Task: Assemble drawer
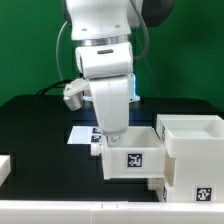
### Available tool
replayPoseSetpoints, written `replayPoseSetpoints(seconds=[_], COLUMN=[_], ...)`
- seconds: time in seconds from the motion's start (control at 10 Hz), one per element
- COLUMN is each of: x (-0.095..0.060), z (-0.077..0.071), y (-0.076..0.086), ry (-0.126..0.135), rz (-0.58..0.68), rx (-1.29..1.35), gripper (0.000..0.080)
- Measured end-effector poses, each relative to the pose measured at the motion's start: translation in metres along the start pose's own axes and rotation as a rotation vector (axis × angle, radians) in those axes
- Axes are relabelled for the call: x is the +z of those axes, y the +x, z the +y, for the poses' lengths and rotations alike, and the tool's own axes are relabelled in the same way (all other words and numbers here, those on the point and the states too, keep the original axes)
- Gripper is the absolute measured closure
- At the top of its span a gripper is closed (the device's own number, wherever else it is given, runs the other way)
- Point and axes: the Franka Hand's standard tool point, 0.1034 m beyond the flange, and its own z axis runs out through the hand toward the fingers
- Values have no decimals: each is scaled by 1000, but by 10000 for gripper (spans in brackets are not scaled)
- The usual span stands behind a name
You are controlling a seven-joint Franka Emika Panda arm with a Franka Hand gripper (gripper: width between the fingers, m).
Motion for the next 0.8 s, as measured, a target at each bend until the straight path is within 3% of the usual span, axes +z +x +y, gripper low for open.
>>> replayPoseSetpoints(seconds=[0.3, 0.8], x=[2, 5], z=[5, 4], y=[11, 12], ry=[-1, 5], rz=[3, 5], rx=[13, 41], gripper=[761, 761])
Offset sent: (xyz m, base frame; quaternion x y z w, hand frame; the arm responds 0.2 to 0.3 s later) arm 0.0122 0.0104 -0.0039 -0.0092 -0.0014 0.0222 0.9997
